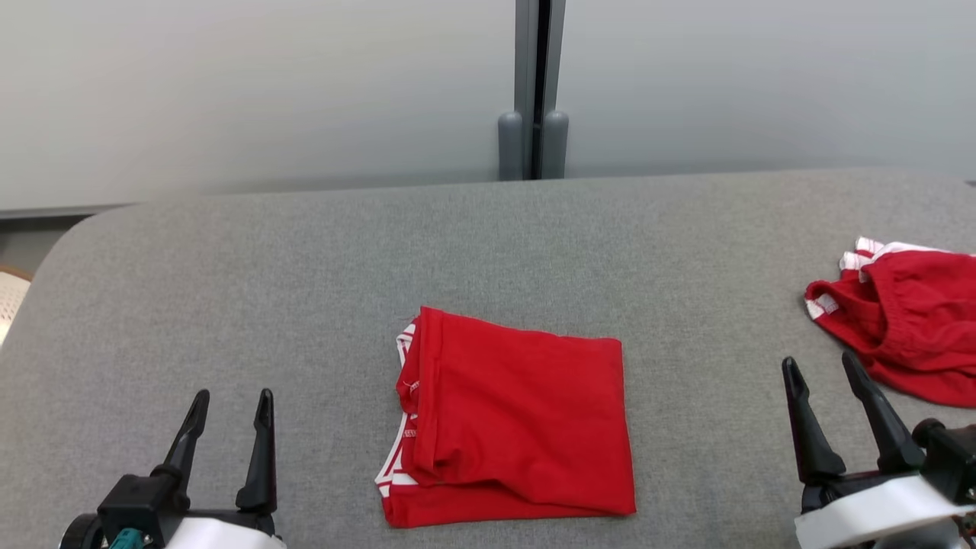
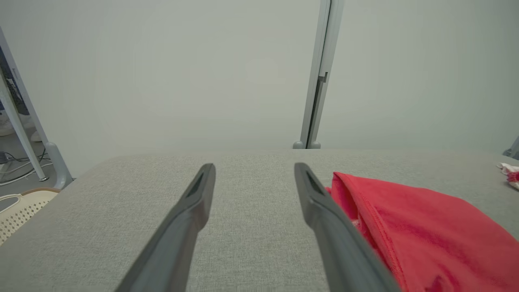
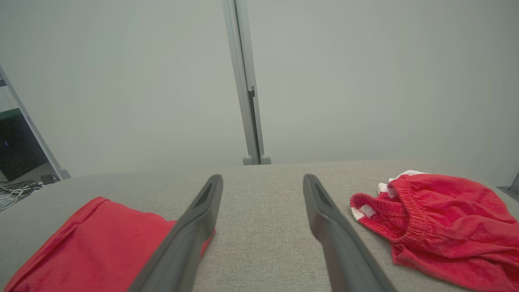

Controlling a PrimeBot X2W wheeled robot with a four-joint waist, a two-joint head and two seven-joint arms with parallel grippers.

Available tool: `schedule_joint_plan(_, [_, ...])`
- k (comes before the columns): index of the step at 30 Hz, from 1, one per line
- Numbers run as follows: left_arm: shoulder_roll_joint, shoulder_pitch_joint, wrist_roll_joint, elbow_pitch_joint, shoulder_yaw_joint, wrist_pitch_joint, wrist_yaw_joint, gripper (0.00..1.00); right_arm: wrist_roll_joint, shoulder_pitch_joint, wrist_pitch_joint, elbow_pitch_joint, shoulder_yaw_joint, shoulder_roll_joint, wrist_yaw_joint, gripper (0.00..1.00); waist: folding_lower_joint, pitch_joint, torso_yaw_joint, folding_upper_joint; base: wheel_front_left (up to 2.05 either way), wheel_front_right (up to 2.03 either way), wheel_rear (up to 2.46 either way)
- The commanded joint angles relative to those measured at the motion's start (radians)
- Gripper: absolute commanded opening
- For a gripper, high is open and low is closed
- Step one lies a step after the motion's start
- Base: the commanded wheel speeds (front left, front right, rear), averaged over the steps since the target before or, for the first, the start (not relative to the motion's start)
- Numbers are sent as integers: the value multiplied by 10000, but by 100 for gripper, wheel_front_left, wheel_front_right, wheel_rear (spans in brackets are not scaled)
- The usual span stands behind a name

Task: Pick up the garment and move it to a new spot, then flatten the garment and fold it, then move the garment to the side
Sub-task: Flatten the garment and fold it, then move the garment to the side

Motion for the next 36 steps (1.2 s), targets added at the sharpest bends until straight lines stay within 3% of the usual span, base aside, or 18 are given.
schedule_joint_plan(1, [60, 99, -41, -26, 27, 17, 47, 100, -64, 137, 64, -91, -44, 23, -3, 100, 0, -229, -32, 0, 0, 0, 0])
schedule_joint_plan(15, [191, 621, -104, -351, -18, 382, 300, 100, -357, 880, 693, -826, -295, 163, -4, 100, 0, -589, -92, 0, 0, 0, 0])
schedule_joint_plan(36, [266, 500, -184, -673, -156, 558, 487, 100, -461, 847, 910, -846, -301, 221, -4, 100, 0, -499, 10, 0, 0, 0, 0])
